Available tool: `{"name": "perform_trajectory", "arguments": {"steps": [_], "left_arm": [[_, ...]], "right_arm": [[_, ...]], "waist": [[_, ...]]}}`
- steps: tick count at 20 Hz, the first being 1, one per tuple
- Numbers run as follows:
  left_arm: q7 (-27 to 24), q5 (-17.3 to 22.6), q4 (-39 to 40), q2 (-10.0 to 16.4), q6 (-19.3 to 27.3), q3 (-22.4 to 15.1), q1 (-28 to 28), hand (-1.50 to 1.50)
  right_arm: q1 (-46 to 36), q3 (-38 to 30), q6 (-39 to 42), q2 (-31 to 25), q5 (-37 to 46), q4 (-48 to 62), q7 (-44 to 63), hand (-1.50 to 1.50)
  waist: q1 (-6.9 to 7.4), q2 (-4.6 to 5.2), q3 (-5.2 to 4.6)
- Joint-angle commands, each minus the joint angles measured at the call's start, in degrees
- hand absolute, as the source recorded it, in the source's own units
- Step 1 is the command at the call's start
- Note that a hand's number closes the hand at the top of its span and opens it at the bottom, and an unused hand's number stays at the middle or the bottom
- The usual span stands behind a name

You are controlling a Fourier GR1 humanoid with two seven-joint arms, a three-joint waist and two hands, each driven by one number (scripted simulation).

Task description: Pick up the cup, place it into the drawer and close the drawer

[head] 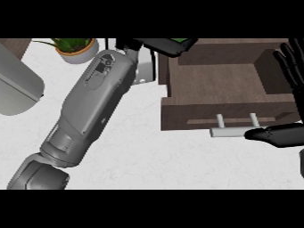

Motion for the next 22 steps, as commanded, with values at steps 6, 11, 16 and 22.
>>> {"name": "perform_trajectory", "arguments": {"steps": [6, 11, 16, 22], "left_arm": [[4.27, 3.35, 17.57, -0.06, 7.52, -6.11, -10.78, 1.5], [7.16, 4.15, 23.09, -0.06, 3.05, -10.89, -11.05, 1.5], [8.22, 5.5, 24.44, -0.06, 1.33, -15.14, -10.9, 1.5], [3.19, 10.03, 22.06, -0.06, 1.08, -16.42, -4.96, -1.5]], "right_arm": [[-2.23, -0.19, 2.09, -0.75, -1.5, 2.2, -1.38, -1.5], [-2.29, 2.46, 1.88, 1.22, -0.6, 1.32, -2.17, -1.5], [-5.81, 3.6, 1.21, 1.83, -0.18, 1.9, -1.4, -1.5], [-6.55, 5.55, 2.84, 2.28, -1.04, 1.66, -0.79, -1.5]], "waist": [[-3.27, 1.12, 0.09], [-5.67, 1.86, 0.14], [-8.14, 2.45, 0.14], [-10.53, 2.73, 0.02]]}}
